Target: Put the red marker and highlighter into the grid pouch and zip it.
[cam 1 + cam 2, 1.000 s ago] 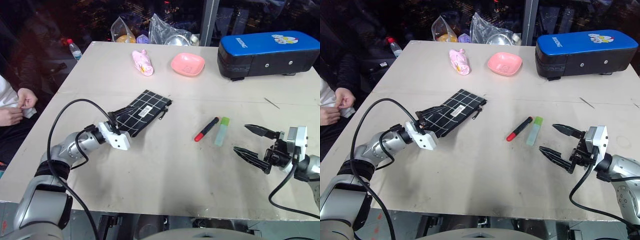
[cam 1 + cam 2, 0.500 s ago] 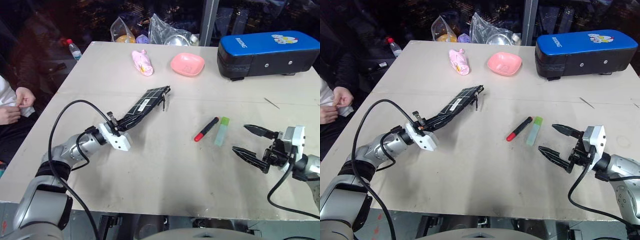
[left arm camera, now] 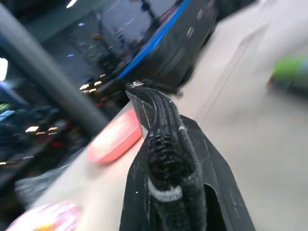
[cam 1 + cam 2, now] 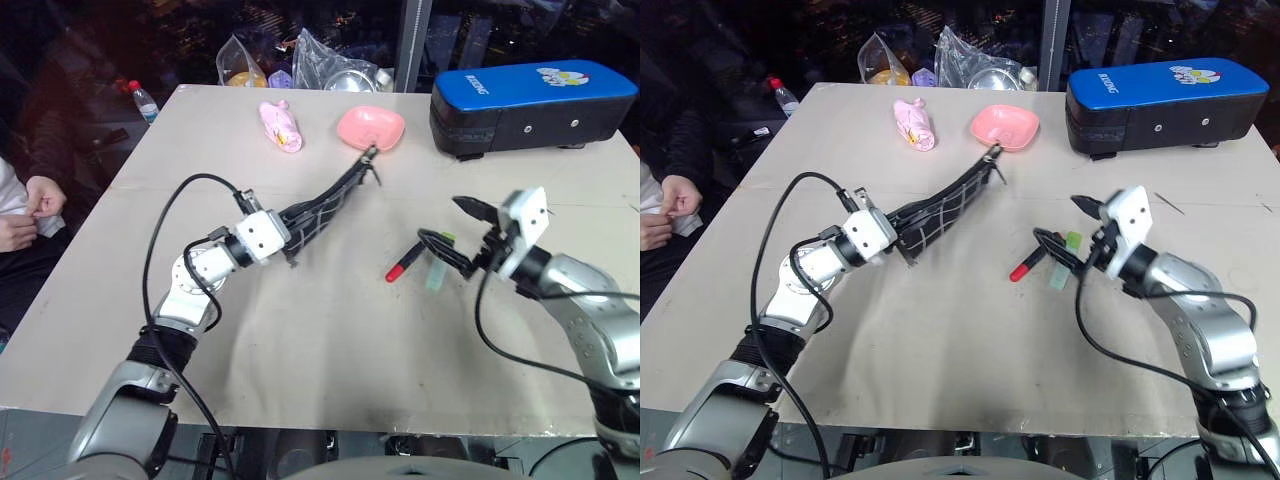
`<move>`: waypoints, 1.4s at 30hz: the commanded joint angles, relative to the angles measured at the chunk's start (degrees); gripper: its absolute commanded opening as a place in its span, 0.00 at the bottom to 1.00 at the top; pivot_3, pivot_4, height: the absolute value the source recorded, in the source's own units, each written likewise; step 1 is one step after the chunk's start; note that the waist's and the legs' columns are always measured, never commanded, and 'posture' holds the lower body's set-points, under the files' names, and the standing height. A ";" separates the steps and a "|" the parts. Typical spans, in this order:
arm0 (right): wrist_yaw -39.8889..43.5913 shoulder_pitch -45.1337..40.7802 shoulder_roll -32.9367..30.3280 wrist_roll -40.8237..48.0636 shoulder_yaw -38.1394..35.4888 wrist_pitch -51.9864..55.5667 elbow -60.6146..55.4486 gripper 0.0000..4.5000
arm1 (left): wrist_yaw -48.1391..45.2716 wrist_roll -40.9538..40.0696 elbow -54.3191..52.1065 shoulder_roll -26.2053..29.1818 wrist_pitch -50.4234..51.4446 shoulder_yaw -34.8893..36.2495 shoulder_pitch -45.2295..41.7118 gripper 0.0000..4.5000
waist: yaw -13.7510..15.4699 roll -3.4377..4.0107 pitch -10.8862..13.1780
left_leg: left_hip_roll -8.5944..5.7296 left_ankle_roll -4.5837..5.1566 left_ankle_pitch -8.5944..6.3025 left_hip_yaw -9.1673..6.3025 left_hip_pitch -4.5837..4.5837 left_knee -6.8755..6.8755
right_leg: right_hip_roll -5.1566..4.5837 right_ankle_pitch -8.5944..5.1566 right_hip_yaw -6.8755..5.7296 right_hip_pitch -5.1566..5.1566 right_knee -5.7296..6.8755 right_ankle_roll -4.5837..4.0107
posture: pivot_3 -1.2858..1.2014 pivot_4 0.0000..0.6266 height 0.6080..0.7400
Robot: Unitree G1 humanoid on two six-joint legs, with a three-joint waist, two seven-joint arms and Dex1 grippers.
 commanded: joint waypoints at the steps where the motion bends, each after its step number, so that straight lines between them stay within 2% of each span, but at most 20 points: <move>1: -4.40 -5.98 0.86 -0.39 0.30 7.88 3.60 1.00 | -2.80 -2.36 -5.18 -1.61 4.69 1.33 0.43 0.00 | -0.17 0.00 0.00 | 0.00 0.00 0.00 0.01 0.00 0.00 | 0.02 0.00 0.03 0.00 0.00 0.00 | 0.52 0.24 1.00; 10: -1.49 -16.77 2.43 3.72 -0.45 18.66 13.37 1.00 | -8.13 -0.53 -7.37 -5.37 7.92 1.80 1.71 0.00 | -0.39 0.00 0.00 | 0.02 0.01 0.00 0.07 -0.01 -0.01 | 0.07 0.00 0.14 -0.03 -0.03 -0.01 | 0.52 0.24 1.00; 16: 0.98 -19.16 2.15 2.26 1.45 19.09 16.02 1.00 | -10.06 0.14 -7.32 -6.56 8.27 2.32 2.42 0.00 | -0.53 0.00 0.00 | 0.05 0.01 -0.01 0.09 -0.02 -0.02 | 0.08 0.00 0.19 -0.05 -0.03 -0.01 | 0.52 0.24 1.00; 29: 10.47 -22.99 0.26 -7.45 7.83 5.98 24.56 1.00 | -14.22 2.73 -5.57 -6.62 5.77 3.62 3.63 0.00 | -0.68 0.01 0.01 | 0.05 0.01 -0.01 0.13 -0.02 -0.09 | 0.08 0.00 0.23 -0.08 -0.08 -0.01 | 0.52 0.24 1.00; 32: 11.22 -23.29 0.95 -8.04 7.65 4.95 25.18 0.86 | -14.29 2.97 -5.46 -6.77 5.66 3.82 3.56 0.00 | -0.67 0.01 0.01 | 0.05 0.01 -0.01 0.13 -0.02 -0.10 | 0.07 0.00 0.23 -0.08 -0.09 -0.01 | 0.52 0.24 1.00; 36: 11.41 -23.31 1.49 -9.10 7.46 4.12 25.29 0.42 | -14.35 3.29 -5.36 -6.97 5.67 4.09 3.57 0.00 | -0.67 0.01 0.01 | 0.06 0.01 -0.01 0.13 -0.02 -0.13 | 0.07 0.00 0.24 -0.08 -0.11 -0.01 | 0.52 0.24 1.00; 37: 11.48 -23.29 1.57 -9.25 7.37 3.99 25.31 0.34 | -14.29 3.38 -5.25 -7.06 5.69 4.10 3.52 0.00 | -0.67 0.01 0.01 | 0.06 0.01 -0.01 0.13 -0.02 -0.14 | 0.06 0.00 0.23 -0.08 -0.12 -0.01 | 0.52 0.24 1.00; 38: 11.58 -23.25 1.58 -9.36 7.27 3.91 25.26 0.20 | -14.19 3.52 -5.07 -7.17 5.68 4.10 3.44 0.00 | -0.67 0.01 0.01 | 0.06 0.01 -0.01 0.13 -0.02 -0.14 | 0.06 0.00 0.24 -0.08 -0.12 -0.01 | 0.52 0.24 1.00; 40: 11.72 -23.09 1.58 -9.42 7.10 4.00 24.87 0.02 | -14.08 3.71 -4.98 -7.28 5.65 4.15 3.45 0.00 | -0.67 0.01 0.01 | 0.06 0.01 -0.01 0.13 -0.02 -0.15 | 0.06 0.00 0.24 -0.08 -0.14 -0.01 | 0.52 0.24 1.00; 42: 12.07 -22.84 1.30 -9.32 7.01 4.34 24.16 0.02 | -13.56 4.31 -4.63 -7.45 5.46 4.29 3.26 0.00 | -0.67 0.01 0.01 | 0.06 0.01 -0.01 0.13 -0.02 -0.15 | 0.05 0.00 0.25 -0.08 -0.14 -0.01 | 0.52 0.24 1.00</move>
